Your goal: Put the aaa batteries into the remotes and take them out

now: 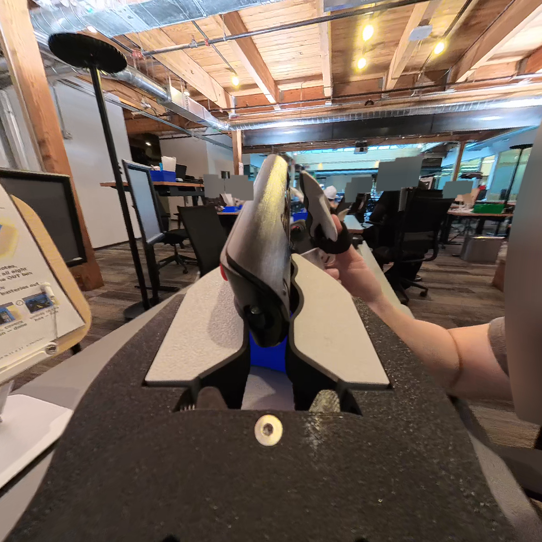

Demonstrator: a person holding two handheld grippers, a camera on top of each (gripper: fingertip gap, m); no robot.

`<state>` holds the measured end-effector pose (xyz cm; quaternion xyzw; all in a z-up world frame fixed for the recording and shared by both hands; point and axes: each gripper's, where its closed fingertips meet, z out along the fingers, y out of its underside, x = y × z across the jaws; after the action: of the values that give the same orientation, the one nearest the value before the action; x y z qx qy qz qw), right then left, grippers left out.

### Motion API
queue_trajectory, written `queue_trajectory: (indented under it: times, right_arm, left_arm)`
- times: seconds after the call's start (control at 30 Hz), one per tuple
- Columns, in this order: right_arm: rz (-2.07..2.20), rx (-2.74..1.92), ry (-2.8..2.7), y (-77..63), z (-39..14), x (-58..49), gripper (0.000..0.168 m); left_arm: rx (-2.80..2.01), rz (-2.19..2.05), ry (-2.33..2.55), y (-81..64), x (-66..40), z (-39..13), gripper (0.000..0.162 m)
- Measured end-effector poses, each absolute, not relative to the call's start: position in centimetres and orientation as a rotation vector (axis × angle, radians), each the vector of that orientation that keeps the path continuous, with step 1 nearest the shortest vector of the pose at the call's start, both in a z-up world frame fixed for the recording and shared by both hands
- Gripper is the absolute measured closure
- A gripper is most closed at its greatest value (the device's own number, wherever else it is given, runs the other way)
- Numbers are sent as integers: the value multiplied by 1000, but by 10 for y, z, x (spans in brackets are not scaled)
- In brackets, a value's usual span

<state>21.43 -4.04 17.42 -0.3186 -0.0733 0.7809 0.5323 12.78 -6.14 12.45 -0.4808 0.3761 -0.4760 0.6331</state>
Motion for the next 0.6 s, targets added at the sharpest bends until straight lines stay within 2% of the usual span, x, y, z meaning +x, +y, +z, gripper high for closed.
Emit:
queue_trajectory:
  times: [0.23,0.6]
  right_arm:
    - [2124,-760,10,-37,164,206,128]
    - [2289,-763,164,-32,154,201,131]
  left_arm:
    - [-981,-784,866,-65,129,125,139]
    - [-946,-568,902,-63,133,118,139]
